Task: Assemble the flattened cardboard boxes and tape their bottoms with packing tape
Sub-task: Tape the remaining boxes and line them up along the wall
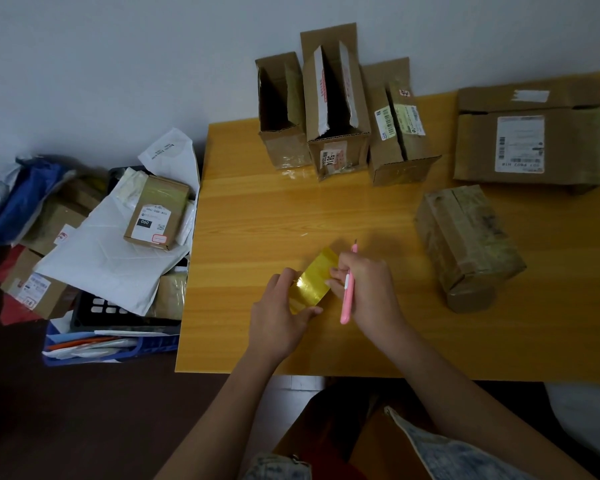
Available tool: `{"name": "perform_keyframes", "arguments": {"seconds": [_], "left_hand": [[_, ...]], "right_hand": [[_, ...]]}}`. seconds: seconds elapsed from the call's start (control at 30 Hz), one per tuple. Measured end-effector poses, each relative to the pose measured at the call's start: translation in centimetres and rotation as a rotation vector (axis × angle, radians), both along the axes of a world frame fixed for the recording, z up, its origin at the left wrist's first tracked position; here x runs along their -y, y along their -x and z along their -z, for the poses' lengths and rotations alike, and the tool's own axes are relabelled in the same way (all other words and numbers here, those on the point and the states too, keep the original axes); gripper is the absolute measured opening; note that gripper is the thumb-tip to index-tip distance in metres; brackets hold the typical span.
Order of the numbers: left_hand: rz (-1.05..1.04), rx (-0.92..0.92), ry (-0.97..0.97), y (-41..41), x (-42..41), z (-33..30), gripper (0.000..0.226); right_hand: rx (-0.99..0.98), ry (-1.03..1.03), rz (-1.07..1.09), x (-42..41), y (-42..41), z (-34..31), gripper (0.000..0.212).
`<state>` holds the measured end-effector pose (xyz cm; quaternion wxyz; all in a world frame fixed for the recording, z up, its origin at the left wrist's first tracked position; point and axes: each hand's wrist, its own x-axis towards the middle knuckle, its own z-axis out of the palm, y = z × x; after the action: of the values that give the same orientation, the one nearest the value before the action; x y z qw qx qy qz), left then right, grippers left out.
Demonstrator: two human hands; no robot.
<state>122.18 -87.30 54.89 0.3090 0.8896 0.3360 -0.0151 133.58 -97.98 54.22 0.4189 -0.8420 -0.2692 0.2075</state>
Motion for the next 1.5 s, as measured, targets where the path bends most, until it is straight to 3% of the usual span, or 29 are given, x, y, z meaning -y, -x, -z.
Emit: {"name": "perform_keyframes", "arguments": {"seconds": [0.1,0.27,0.37,0.53,0.67,0.8,1.1,1.33,1.5], "left_hand": [[0.009,-0.024,0.075,-0.2,-0.2,-0.1,0.048],[-0.162,-0.041,0.473,-2.2,-0.8,-1.4,0.029],[-0.289,-0.043,0.625,-2.7,-0.8,-1.2,0.019],[-0.492,0.098,0.789,-1.9,-0.5,-0.1,0.009],[-0.582,0.275,0.984,-1.2,-0.2,0.2,0.014],[-0.526,0.416,0.939,-1.7,0.4,-1.3,0.019],[-0.291,0.653,0.857,-2.2,-0.7,-7.5,0.032],[-0.241,0.738,0.817,-2.1,0.0,-10.2,0.039],[-0.255,0.78,0.854,-2.2,0.8,-10.9,0.032]], "right_hand": [[-0.023,-0.027,0.017,0.1,0.1,-0.2,0.057],[0.023,-0.066,0.012,-0.2,0.2,0.2,0.059],[-0.035,-0.205,0.031,0.0,-0.1,0.6,0.057],[-0.212,-0.313,0.254,1.4,1.2,2.4,0.039],[-0.402,-0.367,0.161,1.1,2.3,3.2,0.039],[-0.443,-0.482,0.001,0.2,2.6,1.7,0.041],[-0.37,-0.64,-0.042,-1.3,0.3,-5.1,0.042],[-0.19,-0.575,-0.127,-0.3,-0.6,-9.0,0.04],[-0.041,-0.522,-0.158,0.3,-0.7,-10.4,0.042]]}}
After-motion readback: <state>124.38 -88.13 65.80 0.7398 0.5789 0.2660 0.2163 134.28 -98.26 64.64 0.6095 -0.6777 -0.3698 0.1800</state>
